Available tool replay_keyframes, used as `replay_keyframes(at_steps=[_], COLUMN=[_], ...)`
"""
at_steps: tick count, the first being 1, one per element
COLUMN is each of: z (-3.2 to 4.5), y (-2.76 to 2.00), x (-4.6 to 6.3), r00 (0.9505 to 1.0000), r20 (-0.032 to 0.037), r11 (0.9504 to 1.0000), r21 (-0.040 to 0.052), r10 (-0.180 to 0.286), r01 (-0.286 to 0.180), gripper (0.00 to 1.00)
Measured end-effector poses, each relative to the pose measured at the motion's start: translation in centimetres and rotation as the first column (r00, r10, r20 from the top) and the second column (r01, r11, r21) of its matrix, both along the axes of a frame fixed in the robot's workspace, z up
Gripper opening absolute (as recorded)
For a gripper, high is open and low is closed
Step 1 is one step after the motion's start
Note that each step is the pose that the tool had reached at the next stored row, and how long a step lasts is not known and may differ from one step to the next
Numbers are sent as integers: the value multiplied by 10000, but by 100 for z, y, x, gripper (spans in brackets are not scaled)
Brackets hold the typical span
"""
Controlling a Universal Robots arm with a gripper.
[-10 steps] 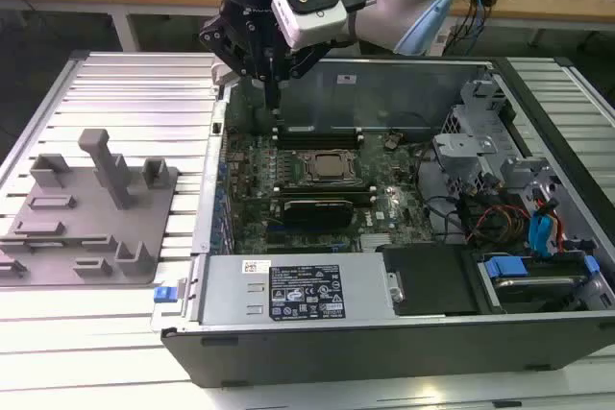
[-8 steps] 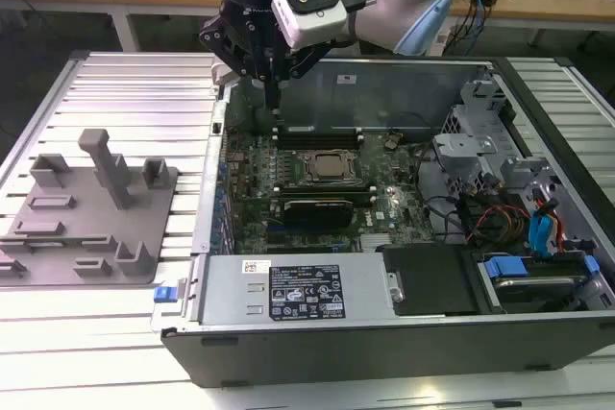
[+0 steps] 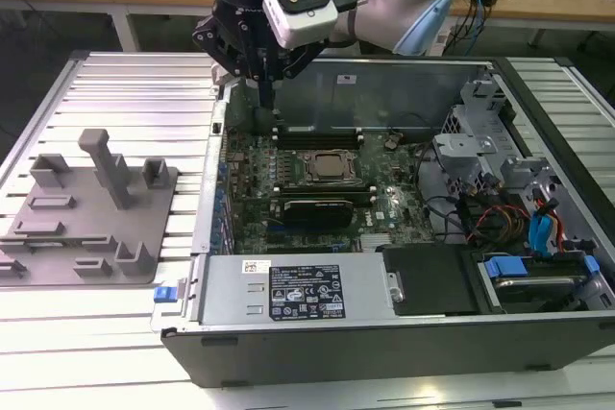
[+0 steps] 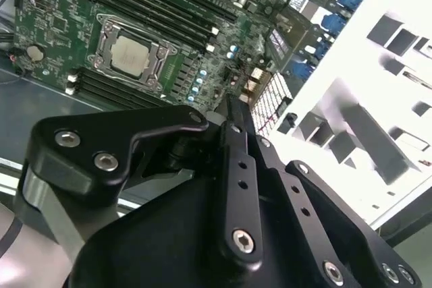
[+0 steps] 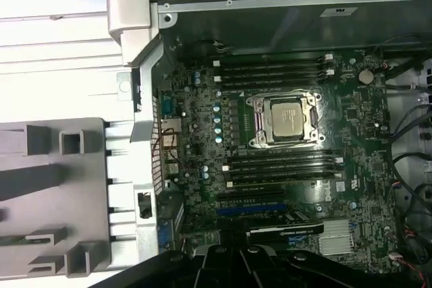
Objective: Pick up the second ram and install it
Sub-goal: 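Reach for the second ram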
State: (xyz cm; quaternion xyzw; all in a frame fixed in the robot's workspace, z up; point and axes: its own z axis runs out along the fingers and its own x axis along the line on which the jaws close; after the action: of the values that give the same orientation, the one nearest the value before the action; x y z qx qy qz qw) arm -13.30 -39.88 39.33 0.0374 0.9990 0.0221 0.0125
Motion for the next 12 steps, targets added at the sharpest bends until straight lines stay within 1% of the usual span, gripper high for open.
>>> replay_keyframes(at_steps=[2, 4, 7, 9, 11, 12], z=[-1, -1, -1, -1, -1, -1], y=[2, 1, 2, 2, 2, 2], x=[-135, -178, -303, -418, -497, -519], r00=[10000, 10000, 10000, 10000, 10000, 10000], r20=[0, 0, 1, 1, 0, 1], r11=[10000, 10000, 10000, 10000, 10000, 10000], r21=[1, 1, 1, 1, 1, 1], r10=[0, 1, 0, 0, 0, 1], r01=[0, -1, 0, 0, 0, -1], gripper=[8, 8, 8, 8, 8, 8])
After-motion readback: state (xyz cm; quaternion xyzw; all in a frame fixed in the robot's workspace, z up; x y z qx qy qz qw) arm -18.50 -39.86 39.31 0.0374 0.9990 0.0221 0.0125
